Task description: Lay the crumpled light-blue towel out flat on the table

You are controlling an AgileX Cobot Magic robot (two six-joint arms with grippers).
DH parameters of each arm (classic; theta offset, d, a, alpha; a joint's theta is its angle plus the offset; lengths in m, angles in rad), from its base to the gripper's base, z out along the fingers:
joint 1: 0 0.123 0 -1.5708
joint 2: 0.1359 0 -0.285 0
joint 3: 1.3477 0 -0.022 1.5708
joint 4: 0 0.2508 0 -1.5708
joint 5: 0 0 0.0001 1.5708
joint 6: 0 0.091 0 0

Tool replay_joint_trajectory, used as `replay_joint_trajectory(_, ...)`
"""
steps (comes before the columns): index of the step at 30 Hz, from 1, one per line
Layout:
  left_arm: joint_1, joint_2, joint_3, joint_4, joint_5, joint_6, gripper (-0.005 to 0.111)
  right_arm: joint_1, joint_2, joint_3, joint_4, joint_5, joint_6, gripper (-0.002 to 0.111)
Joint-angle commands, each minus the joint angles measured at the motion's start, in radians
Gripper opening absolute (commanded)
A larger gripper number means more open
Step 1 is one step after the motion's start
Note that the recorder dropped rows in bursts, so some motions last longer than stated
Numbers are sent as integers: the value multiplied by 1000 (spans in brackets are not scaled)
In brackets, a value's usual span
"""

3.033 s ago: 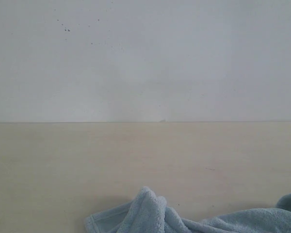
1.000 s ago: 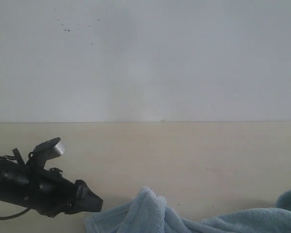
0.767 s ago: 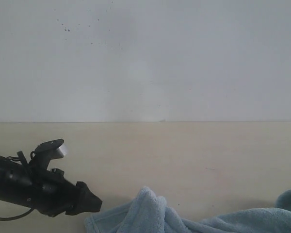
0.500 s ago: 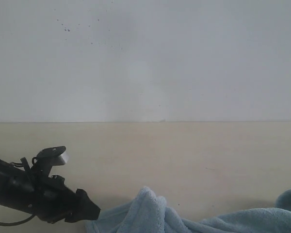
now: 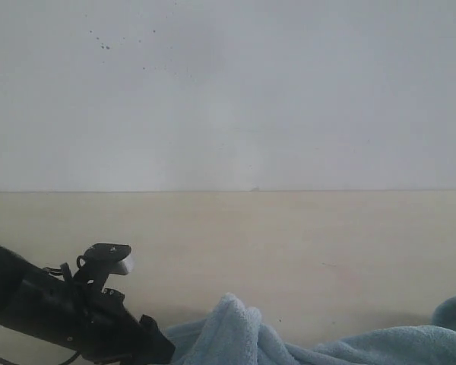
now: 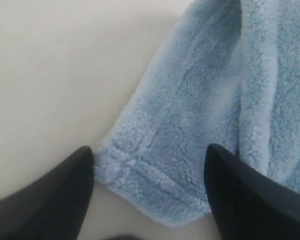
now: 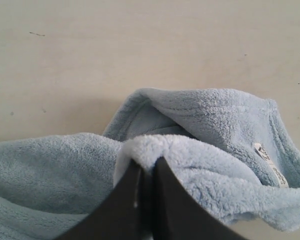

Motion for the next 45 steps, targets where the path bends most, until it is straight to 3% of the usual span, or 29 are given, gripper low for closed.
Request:
replay_joint_trajectory(1,-23,5,-2,0,-56,9,61,1,0,3,3,-7,-5,1)
replay_joint_trajectory(5,-23,18,-2,0,-76,9,57,1,0,3,3,-7,0,1)
replay_joint_trajectory(13,-23,104,0,40,-59,9,4,1,0,3,6,-7,0,1)
replay_joint_trajectory(19,-19,63,0,74,4,-9,4,1,-2,3,6,0,0,1)
replay_joint_trajectory(22,-8,-21,0,179,1,-82,4,1,-17,3,6,2,0,1)
replay_joint_trajectory(31,63,-440,0,393,9,-311,4,1,-112,3,4,-16,15,1)
replay_joint_trajectory(35,65,-574,0,584,48,-443,4,1,-147,3,4,-34,68,1)
replay_joint_trajectory(39,65,-589,5,777,60,-622,4,1,-159,3,4,-28,68,1)
replay_joint_trajectory(42,65,-538,10,786,65,-635,17,1,-159,3,4,-26,68,1)
replay_joint_trajectory(45,65,-454,10,777,39,-639,44,1,-159,3,6,-35,68,1)
